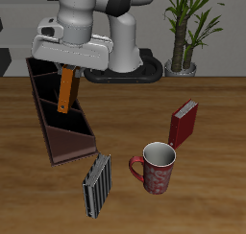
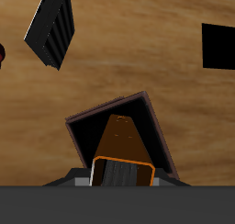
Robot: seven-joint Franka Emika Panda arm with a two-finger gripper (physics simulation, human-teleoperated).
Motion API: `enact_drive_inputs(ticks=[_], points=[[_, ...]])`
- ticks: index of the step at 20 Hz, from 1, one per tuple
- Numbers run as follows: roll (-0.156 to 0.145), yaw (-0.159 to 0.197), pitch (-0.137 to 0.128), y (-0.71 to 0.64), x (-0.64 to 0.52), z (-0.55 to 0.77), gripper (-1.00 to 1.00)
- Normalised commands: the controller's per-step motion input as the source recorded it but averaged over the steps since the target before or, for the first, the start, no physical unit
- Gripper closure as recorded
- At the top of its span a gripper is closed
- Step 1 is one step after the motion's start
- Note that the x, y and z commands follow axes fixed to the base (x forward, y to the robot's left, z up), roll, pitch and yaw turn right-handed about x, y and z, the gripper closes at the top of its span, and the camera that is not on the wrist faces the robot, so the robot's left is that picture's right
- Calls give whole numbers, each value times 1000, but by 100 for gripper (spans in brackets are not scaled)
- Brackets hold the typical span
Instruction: Place the orange book into the right desk caddy's left compartment and place the red mug into the right desk caddy's right compartment
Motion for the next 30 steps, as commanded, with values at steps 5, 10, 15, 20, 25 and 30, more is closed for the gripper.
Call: enact_drive_inputs(ticks=[5, 10, 15, 20, 25, 30], points=[[-6, -14, 27, -5, 69, -218, 100], [-5, -4, 31, 19, 35, -251, 100], [-20, 3, 36, 16, 20, -142, 100], [-53, -9, 33, -189, 70, -86, 100], [-44, -32, 11, -140, 51, -33, 100], [-13, -17, 18, -3, 22, -72, -100]])
